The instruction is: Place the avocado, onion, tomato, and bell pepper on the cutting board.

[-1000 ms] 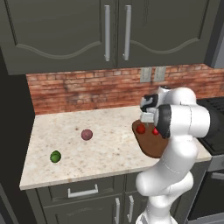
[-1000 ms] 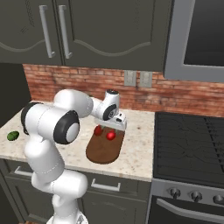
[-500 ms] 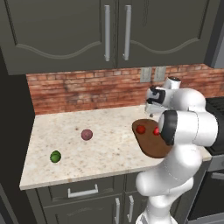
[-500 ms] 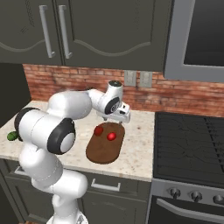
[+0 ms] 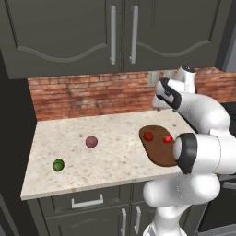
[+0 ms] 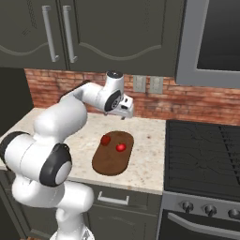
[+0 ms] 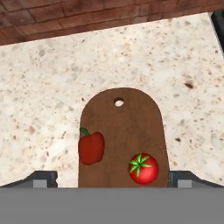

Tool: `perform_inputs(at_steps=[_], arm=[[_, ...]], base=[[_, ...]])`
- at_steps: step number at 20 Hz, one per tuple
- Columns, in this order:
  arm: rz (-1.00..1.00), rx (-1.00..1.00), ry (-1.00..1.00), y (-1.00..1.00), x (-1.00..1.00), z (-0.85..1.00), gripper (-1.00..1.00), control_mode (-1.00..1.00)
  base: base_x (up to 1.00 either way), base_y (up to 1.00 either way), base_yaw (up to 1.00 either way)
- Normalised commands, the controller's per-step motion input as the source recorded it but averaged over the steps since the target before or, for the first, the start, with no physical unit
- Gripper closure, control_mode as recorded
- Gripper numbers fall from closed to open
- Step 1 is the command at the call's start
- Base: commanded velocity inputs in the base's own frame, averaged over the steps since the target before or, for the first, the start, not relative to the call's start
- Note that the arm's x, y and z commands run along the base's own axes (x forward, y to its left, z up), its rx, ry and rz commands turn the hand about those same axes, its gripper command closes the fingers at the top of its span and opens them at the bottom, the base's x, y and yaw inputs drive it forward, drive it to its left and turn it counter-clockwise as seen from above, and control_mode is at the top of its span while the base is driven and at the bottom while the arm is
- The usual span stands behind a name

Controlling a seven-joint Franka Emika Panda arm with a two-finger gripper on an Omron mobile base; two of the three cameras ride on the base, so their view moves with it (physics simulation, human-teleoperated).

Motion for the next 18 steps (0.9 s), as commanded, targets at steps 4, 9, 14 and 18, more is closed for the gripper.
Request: perform_inputs(at_steps=[4,9,14,18], arm=[[0.01,-0.04,-0.13,0.68,-0.39,0.37,-1.0,-1.0],[0.01,-0.08,-0.12,0.85,-0.38,0.31,-1.0,-1.0],[0.02,-0.12,-0.11,0.97,-0.39,0.25,-1.0,-1.0],[0.02,-0.12,-0.08,0.98,-0.32,0.16,-1.0,-1.0]], base=[[0.0,0.0,0.0],[0.0,0.0,0.0],[0.0,0.0,0.0],[0.0,0.0,0.0]])
